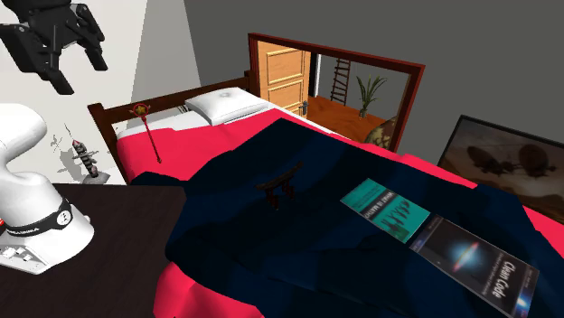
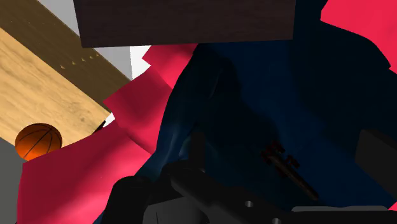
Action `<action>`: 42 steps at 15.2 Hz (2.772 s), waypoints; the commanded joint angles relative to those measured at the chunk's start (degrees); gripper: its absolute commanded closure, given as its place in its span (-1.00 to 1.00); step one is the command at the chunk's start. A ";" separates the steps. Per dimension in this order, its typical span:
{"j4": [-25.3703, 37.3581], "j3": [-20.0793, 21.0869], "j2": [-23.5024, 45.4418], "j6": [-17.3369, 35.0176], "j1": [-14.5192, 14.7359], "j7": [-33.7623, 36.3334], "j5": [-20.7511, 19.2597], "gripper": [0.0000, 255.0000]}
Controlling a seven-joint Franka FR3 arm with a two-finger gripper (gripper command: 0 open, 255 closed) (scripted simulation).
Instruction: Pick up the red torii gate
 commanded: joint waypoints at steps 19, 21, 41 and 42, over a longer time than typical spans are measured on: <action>0.22 -0.35 31.58 27.62 7.76 -15.69 5.08 -1.00; 1.73 -0.12 35.73 29.81 8.53 -17.47 5.92 -1.00; 30.61 5.92 77.72 39.24 13.76 -30.60 9.87 -1.00; 32.72 6.25 79.86 39.13 14.05 -30.95 9.71 -1.00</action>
